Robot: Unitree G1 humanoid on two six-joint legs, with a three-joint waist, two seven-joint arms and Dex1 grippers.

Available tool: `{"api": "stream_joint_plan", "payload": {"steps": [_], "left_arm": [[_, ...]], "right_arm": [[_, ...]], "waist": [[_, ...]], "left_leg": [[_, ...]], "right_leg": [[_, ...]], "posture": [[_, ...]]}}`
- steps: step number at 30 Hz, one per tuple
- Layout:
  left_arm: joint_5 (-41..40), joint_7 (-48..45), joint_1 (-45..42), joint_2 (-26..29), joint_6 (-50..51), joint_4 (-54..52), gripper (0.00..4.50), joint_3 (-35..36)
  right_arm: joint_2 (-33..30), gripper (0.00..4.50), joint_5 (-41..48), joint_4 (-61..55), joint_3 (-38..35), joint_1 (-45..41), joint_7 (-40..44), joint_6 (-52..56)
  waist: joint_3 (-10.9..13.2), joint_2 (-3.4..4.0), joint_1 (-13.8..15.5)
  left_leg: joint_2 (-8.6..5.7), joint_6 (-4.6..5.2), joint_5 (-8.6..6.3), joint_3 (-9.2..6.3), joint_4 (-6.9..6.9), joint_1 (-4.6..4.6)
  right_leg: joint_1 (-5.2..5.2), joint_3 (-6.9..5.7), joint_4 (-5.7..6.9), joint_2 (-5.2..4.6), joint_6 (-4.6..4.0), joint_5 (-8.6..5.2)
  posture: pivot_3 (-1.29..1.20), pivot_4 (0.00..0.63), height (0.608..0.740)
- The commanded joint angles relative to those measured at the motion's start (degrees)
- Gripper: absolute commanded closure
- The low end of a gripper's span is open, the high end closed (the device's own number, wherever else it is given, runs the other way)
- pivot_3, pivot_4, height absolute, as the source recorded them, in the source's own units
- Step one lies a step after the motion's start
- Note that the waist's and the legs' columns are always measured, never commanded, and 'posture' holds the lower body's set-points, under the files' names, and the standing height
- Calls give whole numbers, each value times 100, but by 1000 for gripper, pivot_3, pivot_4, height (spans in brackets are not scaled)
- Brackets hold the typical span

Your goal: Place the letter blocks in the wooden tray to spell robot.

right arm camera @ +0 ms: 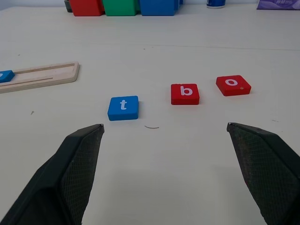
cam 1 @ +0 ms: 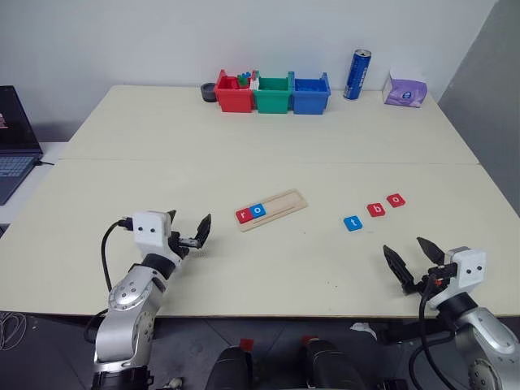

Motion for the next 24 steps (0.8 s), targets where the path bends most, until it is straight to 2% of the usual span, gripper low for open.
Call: {"api": "stream_joint_plan", "payload": {"steps": [1, 5, 15, 24], "left_arm": [[-28, -142, 70, 122, -144, -354, 0, 30], [79, -191, 156, 260, 155, -496, 0, -198], [176, -278, 212, 245, -483, -319, 0, -134], [175, -418, 199, 339, -493, -154, 0, -50]], "right_arm": [[11, 35, -10, -86, 29, 13, 25, -103], [10, 35, -10, -171, 82, 22, -37, -22], [-45, 35, 69, -332, 81, 63, -71, 150], [-14, 35, 29, -352, 116, 170, -55, 103]], "waist": [[0, 0, 0], [0, 0, -1], [0, 0, 2], [0, 0, 0]], "left_leg": [[0, 0, 0, 0, 0, 0], [0, 0, 0, 0, 0, -1], [1, 0, 0, -2, 0, -1], [1, 0, 0, 0, 0, 0]], "right_leg": [[0, 0, 0, 0, 0, 0], [0, 1, 0, 0, -2, -1], [0, 1, 0, 0, -3, -1], [0, 0, 0, 0, -4, -2]], "posture": [[0, 150, 740], [0, 150, 740], [0, 150, 740], [0, 150, 740]]}}
